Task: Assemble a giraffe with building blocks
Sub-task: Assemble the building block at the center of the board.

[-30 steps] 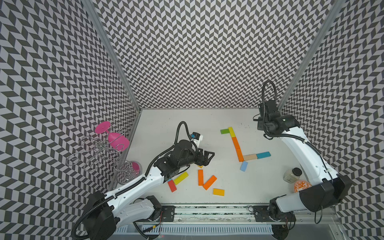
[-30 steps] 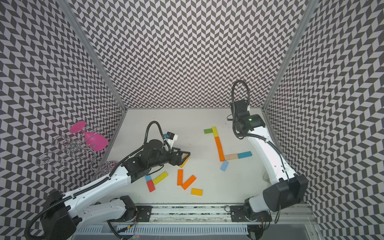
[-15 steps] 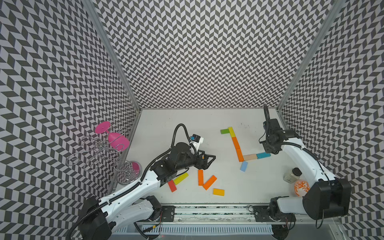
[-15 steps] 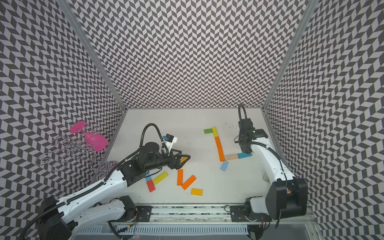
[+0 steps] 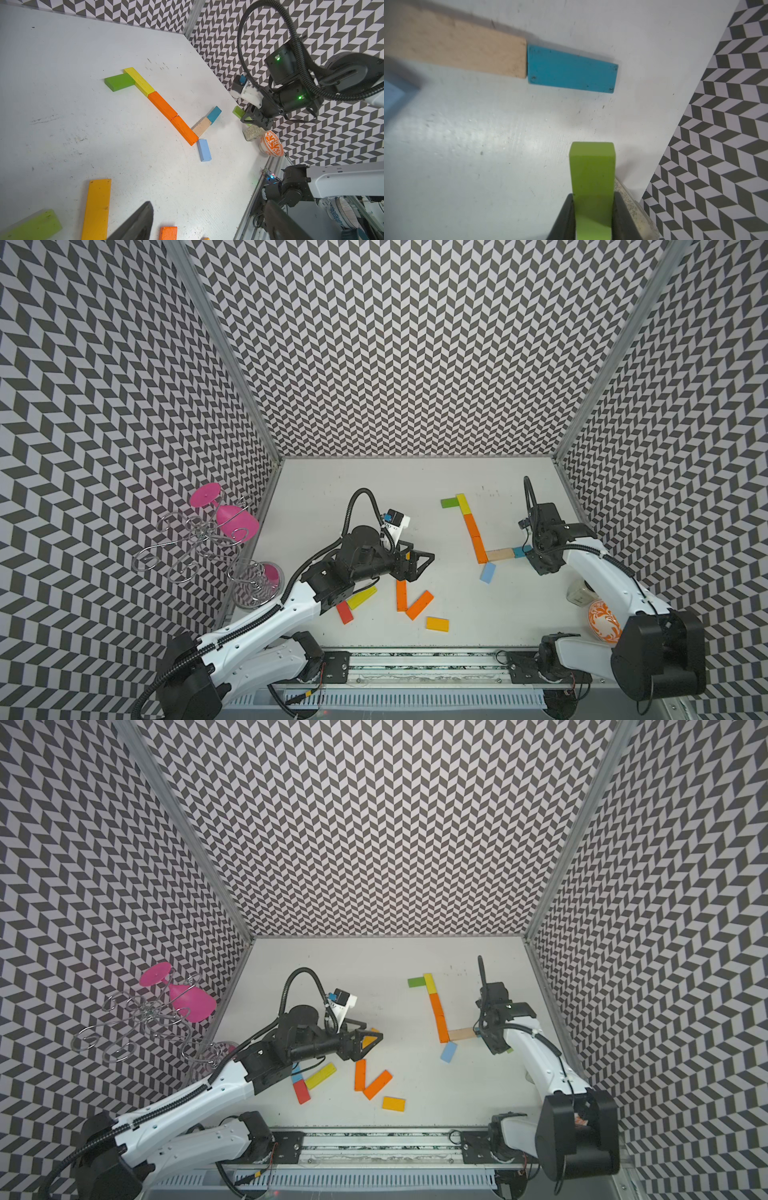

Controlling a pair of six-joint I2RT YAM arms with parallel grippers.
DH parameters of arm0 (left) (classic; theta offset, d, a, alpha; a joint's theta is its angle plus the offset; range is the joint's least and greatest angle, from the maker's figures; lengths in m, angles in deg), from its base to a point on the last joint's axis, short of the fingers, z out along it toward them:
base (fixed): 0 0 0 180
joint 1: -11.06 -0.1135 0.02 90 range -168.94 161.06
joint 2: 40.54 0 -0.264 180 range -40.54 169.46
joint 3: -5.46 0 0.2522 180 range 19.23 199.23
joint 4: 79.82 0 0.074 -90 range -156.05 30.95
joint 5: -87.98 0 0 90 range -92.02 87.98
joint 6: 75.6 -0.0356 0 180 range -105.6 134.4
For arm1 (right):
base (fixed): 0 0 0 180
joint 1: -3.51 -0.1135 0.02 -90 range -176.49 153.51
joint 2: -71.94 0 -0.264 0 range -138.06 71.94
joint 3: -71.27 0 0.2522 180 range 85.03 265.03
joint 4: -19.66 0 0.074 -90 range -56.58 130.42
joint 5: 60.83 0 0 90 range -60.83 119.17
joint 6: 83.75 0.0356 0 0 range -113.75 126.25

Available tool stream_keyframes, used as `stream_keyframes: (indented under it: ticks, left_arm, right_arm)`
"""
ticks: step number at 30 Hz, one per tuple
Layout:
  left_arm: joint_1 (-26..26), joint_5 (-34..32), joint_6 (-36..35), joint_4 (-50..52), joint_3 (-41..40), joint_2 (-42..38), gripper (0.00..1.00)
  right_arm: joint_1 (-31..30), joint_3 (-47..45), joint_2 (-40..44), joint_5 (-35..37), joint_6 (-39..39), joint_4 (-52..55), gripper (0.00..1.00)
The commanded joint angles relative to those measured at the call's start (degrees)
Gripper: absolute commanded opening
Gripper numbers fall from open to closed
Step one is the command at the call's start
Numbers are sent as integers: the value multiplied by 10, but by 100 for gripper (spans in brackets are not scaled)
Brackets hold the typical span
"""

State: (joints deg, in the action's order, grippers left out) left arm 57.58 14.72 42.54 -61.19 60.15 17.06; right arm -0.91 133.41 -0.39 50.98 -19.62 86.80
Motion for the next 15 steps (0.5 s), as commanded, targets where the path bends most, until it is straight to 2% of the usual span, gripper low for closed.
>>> stream_keyframes:
  ticks: [1,6,9,15]
  left_arm:
    - [3,8,0,-13,-6,-1,85]
    - [4,9,-1,-13,-5,-5,85]
    - [6,15,-1,-16,-5,-6,85]
    - [7,18,-1,-14,-8,-9,85]
  right_arm:
    - [17,-22,2,12,-76,-75,0]
    - [36,-44,-8,2,-116,-114,0]
    - [39,-62,-21,-30,-139,-126,0]
    - [54,-63,-41,-41,-158,-141,0]
